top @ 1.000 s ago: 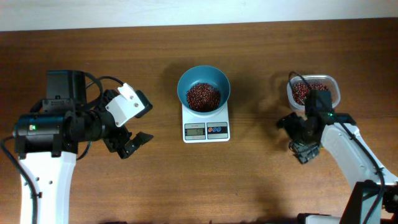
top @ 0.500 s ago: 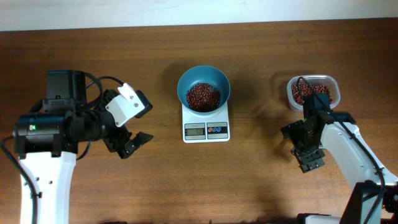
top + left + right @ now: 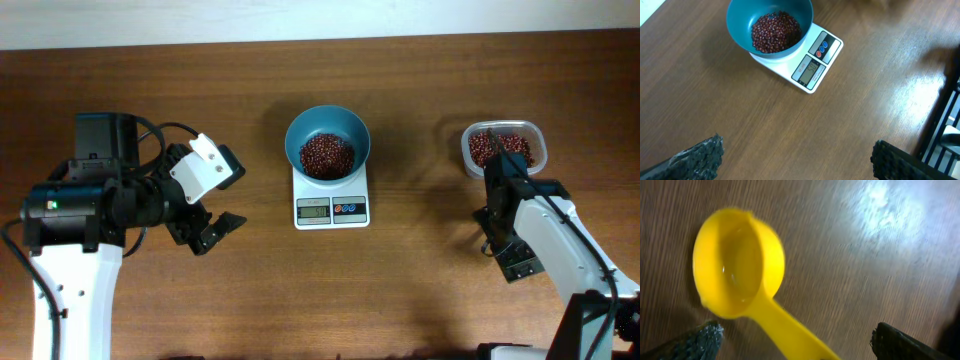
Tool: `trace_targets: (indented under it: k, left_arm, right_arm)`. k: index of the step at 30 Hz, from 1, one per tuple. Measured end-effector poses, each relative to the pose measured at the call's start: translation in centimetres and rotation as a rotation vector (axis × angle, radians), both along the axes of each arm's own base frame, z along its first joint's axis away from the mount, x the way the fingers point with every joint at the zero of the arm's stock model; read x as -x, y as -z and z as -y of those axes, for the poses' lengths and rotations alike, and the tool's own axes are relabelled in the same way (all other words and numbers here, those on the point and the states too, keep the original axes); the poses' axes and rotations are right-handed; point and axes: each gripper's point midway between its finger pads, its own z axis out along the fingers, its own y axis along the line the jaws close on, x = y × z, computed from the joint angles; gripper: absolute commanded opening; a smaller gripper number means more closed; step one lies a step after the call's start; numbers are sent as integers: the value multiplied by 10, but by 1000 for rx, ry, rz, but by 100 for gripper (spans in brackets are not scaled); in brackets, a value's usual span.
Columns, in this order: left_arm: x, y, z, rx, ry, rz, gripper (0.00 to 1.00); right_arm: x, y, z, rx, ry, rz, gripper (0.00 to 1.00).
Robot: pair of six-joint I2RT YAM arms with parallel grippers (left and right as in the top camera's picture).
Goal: Scoop item into bowl and weigh 50g on scale
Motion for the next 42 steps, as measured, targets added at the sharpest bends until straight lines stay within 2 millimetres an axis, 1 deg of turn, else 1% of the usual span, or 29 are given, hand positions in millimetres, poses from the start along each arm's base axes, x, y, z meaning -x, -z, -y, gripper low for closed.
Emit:
trace_targets:
  k: [2,4,6,7,8,9,10,11,12,13,14,15,16,17,18,19,20,22,23,24,25,26,27,28,29,31,38,40,42]
  left_arm:
    - [0,0,0,0,0,0,99]
    - [0,0,0,0,0,0,99]
    - [0,0,0,0,0,0,99]
    - [0,0,0,0,0,0,99]
    - [0,0,0,0,0,0,99]
    - [0,0,0,0,0,-1,99]
    - [0,0,0,0,0,0,99]
    - [0,0,0,0,0,0,99]
    - [0,0,0,0,0,0,99]
    - [0,0,0,0,0,0,99]
    - [0,0,0,0,0,0,99]
    - [0,0,0,0,0,0,99]
    - [0,0,0,0,0,0,99]
    - [0,0,0,0,0,-1,99]
    - [0,0,0,0,0,-1,99]
    - [0,0,0,0,0,0,99]
    - [0,0,0,0,0,0,99]
    - [0,0,0,0,0,0,99]
    - [0,0,0,0,0,0,99]
    - [0,0,0,0,0,0,99]
    - [0,0,0,0,0,0,99]
    - [0,0,0,0,0,1,99]
    - [0,0,0,0,0,0,99]
    - [0,0,0,0,0,-1,99]
    - [0,0,0,0,0,0,99]
    - [0,0,0,0,0,-1,99]
    - [0,0,0,0,0,0,99]
    - [0,0,0,0,0,0,99]
    - [0,0,0,0,0,0,99]
  right_arm:
    - [0,-3,7,49,52,20,99]
    - [-9,-4,10,65,87,71,99]
    - [-18,1,-2,-14,83,104,99]
    - [-14,4,-11,-71,73,81,99]
    - [-1,5,-21,-121,79,28,99]
    - [18,5,-27,-145,108,-47,99]
    - [28,3,-28,-134,127,-81,99]
    - [21,3,-27,-113,125,-46,99]
    - [2,1,-26,-101,109,42,99]
    - [-28,-5,-26,-101,42,167,99]
    - [-52,-14,-29,-110,-42,267,99]
    - [-64,-22,-30,-109,-120,308,99]
    - [-53,-22,-31,-114,-104,271,99]
    - [-36,-20,-30,-119,-48,213,99]
    - [-10,-16,-29,-119,48,131,99]
    - [6,-15,-29,-113,122,88,99]
    - [3,-15,-29,-111,135,102,99]
    - [-20,-16,-34,-133,9,166,99]
    - [-21,-16,-38,-142,-30,156,99]
    - [-9,-15,-38,-142,13,117,99]
    - [-2,-14,-37,-139,80,107,99]
    - [-2,-14,-37,-137,115,117,99]
    - [-12,-15,-37,-137,94,156,99]
    - [-34,-17,-38,-141,-31,213,99]
    - [-35,-18,-38,-135,-118,193,99]
    - [-17,-18,-30,-88,-165,100,99]
    - [-8,-35,14,186,-101,70,99]
    - [-8,-50,32,312,-94,64,99]
    - [-17,-67,42,393,-84,95,99]
